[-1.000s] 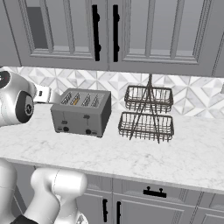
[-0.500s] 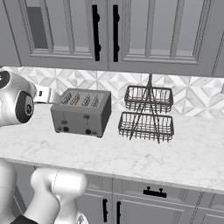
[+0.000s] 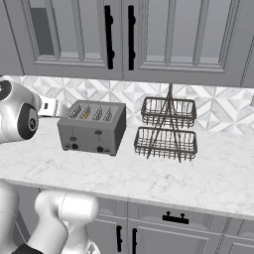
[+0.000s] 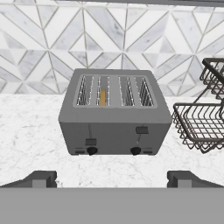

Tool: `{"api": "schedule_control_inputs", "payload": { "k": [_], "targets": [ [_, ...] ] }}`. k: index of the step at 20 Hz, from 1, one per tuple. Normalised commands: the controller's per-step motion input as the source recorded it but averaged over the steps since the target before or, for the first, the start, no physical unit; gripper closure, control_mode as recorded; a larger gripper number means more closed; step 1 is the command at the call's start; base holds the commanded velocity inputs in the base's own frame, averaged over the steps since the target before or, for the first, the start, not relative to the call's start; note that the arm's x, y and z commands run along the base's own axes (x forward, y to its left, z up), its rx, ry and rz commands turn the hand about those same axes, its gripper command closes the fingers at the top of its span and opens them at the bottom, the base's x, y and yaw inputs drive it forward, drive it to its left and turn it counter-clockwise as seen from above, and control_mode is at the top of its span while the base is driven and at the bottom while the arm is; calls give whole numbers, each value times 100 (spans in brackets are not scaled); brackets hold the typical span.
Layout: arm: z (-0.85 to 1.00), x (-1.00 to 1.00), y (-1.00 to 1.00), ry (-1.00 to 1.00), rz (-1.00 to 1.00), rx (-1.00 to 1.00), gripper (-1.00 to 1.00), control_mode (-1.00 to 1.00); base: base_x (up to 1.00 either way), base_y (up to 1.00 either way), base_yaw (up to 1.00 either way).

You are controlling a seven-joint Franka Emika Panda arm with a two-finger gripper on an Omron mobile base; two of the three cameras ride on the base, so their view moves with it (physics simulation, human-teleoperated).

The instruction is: Start the toaster. Once the lever pops up, take the bread to the plate on the dining counter.

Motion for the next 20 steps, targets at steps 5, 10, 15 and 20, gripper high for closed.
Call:
{"api": "schedule_control_inputs", "payload": {
  "k": [5,10,15,20],
  "targets": [
    [0,0,0,0,0,0,-100,-100,0,0,0],
    [0,0,0,0,0,0,-100,-100,0,0,0],
    [0,0,0,0,0,0,-100,-100,0,0,0],
    [0,0,0,0,0,0,-100,-100,0,0,0]
  ]
}}
